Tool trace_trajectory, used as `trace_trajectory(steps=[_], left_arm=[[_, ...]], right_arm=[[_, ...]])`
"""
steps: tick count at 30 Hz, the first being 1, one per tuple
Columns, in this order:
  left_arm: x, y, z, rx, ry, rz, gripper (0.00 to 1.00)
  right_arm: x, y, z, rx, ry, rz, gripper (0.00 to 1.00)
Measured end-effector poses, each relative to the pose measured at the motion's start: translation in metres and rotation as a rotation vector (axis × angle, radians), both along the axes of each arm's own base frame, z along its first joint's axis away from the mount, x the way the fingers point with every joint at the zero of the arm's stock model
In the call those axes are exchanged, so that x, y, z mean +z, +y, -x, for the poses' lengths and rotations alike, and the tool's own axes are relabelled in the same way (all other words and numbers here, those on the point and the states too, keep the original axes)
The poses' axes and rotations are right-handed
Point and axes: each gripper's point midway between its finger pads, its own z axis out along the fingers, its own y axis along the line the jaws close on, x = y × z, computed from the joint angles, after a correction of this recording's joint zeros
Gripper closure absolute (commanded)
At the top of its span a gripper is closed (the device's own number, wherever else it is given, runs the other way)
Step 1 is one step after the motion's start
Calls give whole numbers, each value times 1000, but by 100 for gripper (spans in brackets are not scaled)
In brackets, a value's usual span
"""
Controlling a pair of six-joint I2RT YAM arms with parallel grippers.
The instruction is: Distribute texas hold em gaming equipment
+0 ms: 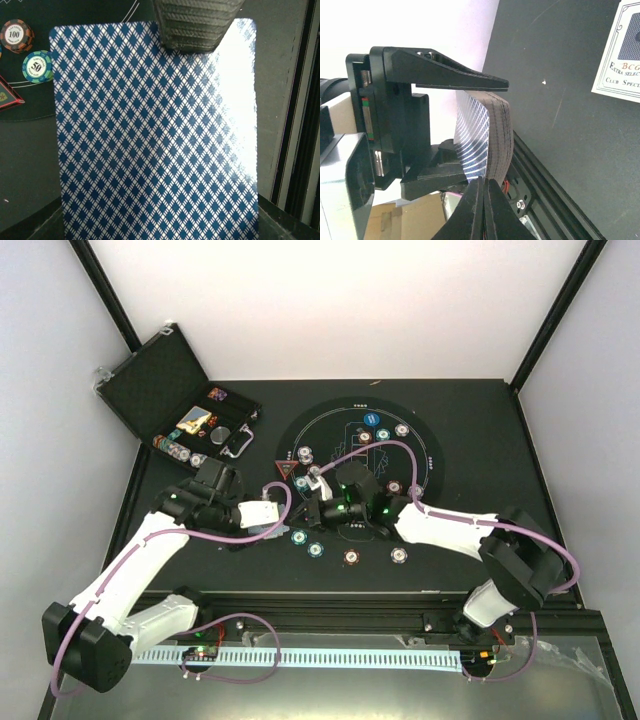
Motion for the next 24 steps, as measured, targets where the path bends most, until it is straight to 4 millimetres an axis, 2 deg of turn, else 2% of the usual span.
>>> trace_trajectory(steps=[9,13,19,24], left_arm=[[-3,0,0,4,10,-4,98],[-3,2,-1,9,4,-12,99],[-10,10,-1,36,16,-40,98],[-12,14,0,46,26,-53,98]], right_arm=[[7,0,2,6,23,-69,99],[1,-15,-5,-11,44,-75,99],[3,-52,-46,-108,32,-73,99],[-6,-75,-78,-164,32,-32,99]])
